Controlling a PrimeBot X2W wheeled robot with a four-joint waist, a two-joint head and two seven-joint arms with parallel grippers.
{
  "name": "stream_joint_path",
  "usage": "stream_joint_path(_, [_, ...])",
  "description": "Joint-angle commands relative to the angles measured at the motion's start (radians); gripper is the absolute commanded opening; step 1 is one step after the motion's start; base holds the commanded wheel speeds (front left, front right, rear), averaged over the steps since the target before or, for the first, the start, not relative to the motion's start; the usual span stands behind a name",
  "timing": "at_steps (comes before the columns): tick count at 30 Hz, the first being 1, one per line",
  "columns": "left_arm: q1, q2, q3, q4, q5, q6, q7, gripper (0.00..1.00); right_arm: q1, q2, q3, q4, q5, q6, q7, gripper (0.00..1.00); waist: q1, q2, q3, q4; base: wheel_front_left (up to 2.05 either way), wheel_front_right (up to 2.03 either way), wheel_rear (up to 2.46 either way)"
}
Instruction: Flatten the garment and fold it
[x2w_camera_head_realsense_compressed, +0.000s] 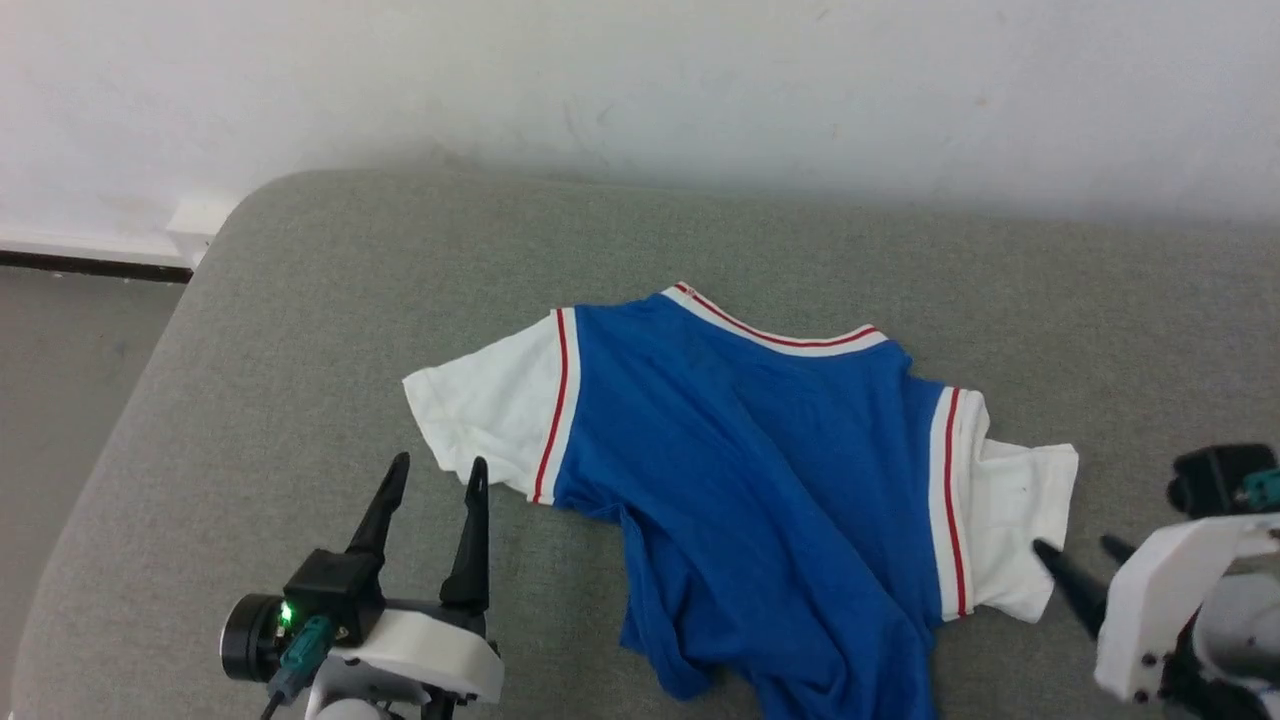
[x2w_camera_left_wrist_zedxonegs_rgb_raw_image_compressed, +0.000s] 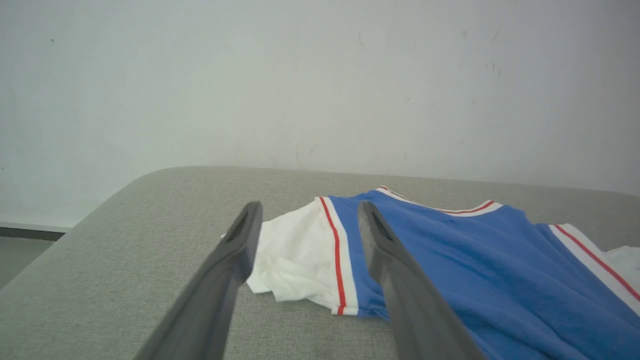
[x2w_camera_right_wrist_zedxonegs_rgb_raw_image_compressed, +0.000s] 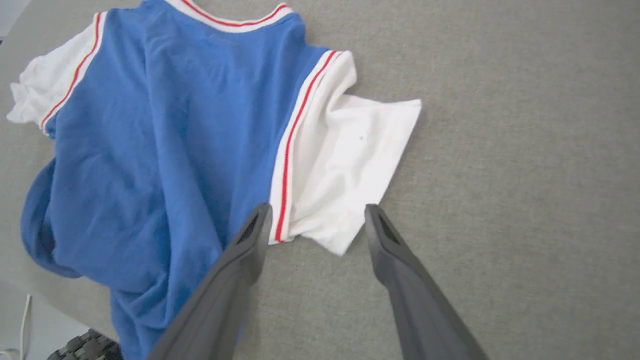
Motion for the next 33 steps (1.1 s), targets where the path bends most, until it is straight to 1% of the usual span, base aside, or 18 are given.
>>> stream_joint_path(1, [-0.02,-0.004,-0.002,-0.003,-0.002,-0.003,-0.005,1.0,-0.066,-0.012,-0.045,0.044,-0.065,-0.001,-0.014,1.0,0.0,0.0,0.025,0.013,0.0,0.0,0.0])
stream_joint_path(4, [-0.036,-0.005,-0.012,-0.007,-0.003,-0.002,-0.005,1.0,-0.166,-0.008,-0.097,0.145,-0.15,-0.001,-0.04,1.0,0.0,0.0,0.052,0.024,0.0,0.0,0.0])
stream_joint_path(6, [-0.048,-0.005,-0.018,-0.009,-0.005,-0.001,-0.005,1.0,-0.221,-0.015,-0.103,0.221,-0.191,-0.001,-0.051,1.0,0.0,0.0,0.068,0.033,0.0,0.0,0.0])
stream_joint_path(12, [-0.072,-0.005,-0.037,-0.016,-0.017,0.009,-0.005,1.0,-0.355,-0.033,-0.121,0.437,-0.266,-0.001,-0.092,1.0,0.0,0.0,0.108,0.059,0.0,0.0,0.0])
stream_joint_path(15, [-0.079,-0.005,-0.044,-0.017,-0.021,0.014,-0.005,1.0,-0.399,-0.025,-0.131,0.527,-0.283,-0.001,-0.112,1.0,0.0,0.0,0.119,0.069,0.0,0.0,0.0])
stream_joint_path(17, [-0.082,-0.006,-0.047,-0.018,-0.024,0.018,-0.005,1.0,-0.418,-0.019,-0.129,0.581,-0.275,-0.001,-0.12,1.0,0.0,0.0,0.124,0.075,0.0,0.0,0.0])
stream_joint_path(21, [-0.083,-0.006,-0.048,-0.019,-0.026,0.023,-0.005,1.0,-0.419,-0.017,-0.105,0.659,-0.266,-0.001,-0.13,1.0,0.0,0.0,0.126,0.078,0.0,0.0,0.0])
stream_joint_path(22, [-0.082,-0.006,-0.047,-0.019,-0.026,0.024,-0.005,1.0,-0.415,-0.022,-0.099,0.672,-0.267,-0.001,-0.139,0.47,0.0,0.0,0.125,0.077,0.0,0.0,0.0])
stream_joint_path(23, [-0.081,-0.006,-0.046,-0.017,-0.026,0.025,-0.005,1.0,-0.411,-0.029,-0.093,0.681,-0.27,-0.001,-0.151,0.0,0.0,0.0,0.122,0.075,0.0,0.0,0.0])
stream_joint_path(27, [-0.073,-0.006,-0.038,-0.012,-0.025,0.027,-0.005,1.0,-0.389,-0.055,-0.095,0.686,-0.282,-0.001,-0.209,0.0,0.0,0.0,0.101,0.055,0.0,0.0,0.0])
stream_joint_path(32, [-0.065,-0.006,-0.027,-0.011,-0.022,0.023,-0.005,1.0,-0.35,-0.108,-0.164,0.64,-0.308,-0.001,-0.252,0.0,0.0,0.0,0.073,0.022,0.0,0.0,0.0])
stream_joint_path(33, [-0.065,-0.006,-0.027,-0.011,-0.022,0.023,-0.005,1.0,-0.35,-0.108,-0.164,0.64,-0.308,-0.001,-0.252,0.0,0.0,0.0,0.073,0.022,0.0,0.0,0.0])
